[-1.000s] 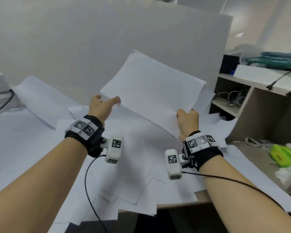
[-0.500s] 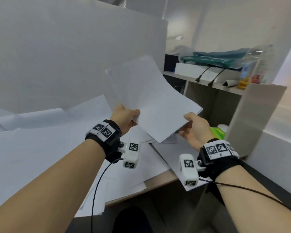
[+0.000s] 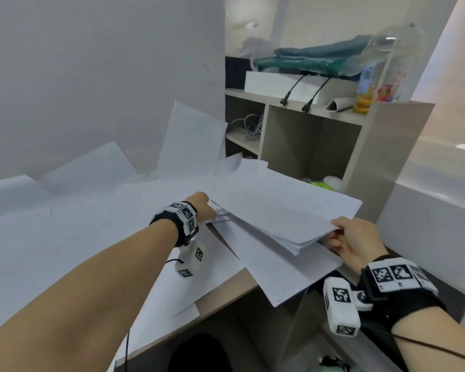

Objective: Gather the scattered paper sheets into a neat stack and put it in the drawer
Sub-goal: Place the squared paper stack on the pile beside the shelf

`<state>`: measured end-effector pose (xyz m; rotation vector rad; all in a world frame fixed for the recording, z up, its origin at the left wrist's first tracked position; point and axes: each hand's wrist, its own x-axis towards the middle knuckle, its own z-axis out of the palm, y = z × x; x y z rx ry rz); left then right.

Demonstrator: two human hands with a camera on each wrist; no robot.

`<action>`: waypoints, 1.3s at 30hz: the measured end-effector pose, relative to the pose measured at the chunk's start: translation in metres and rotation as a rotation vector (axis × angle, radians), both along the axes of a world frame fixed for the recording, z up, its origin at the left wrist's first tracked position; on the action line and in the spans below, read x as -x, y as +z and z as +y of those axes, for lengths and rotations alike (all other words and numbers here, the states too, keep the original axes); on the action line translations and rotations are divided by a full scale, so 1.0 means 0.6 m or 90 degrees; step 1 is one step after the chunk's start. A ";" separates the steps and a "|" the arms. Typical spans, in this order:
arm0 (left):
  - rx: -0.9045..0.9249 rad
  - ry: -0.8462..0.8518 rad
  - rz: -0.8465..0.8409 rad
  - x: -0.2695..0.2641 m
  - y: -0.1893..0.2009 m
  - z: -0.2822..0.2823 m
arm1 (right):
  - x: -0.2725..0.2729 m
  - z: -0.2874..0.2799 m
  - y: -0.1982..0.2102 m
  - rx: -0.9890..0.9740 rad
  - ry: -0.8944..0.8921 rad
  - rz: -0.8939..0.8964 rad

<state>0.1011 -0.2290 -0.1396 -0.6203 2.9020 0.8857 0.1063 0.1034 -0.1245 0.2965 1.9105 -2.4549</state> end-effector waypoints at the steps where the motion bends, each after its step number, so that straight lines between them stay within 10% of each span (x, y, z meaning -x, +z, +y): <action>1: 0.085 -0.040 -0.043 0.017 -0.014 0.001 | -0.003 0.009 -0.007 -0.001 -0.001 -0.001; 6: 0.332 -0.149 -0.105 0.069 -0.057 0.017 | -0.008 0.033 -0.037 0.017 -0.008 -0.002; 17: 0.412 -0.121 -0.049 0.088 -0.044 0.015 | -0.022 0.076 -0.063 0.069 0.000 0.002; 32: 0.133 0.179 0.165 0.064 0.039 -0.035 | -0.021 0.048 -0.115 0.095 -0.006 -0.044; 39: 0.091 0.199 0.206 0.051 0.091 -0.060 | 0.008 0.004 -0.142 -0.090 0.015 -0.078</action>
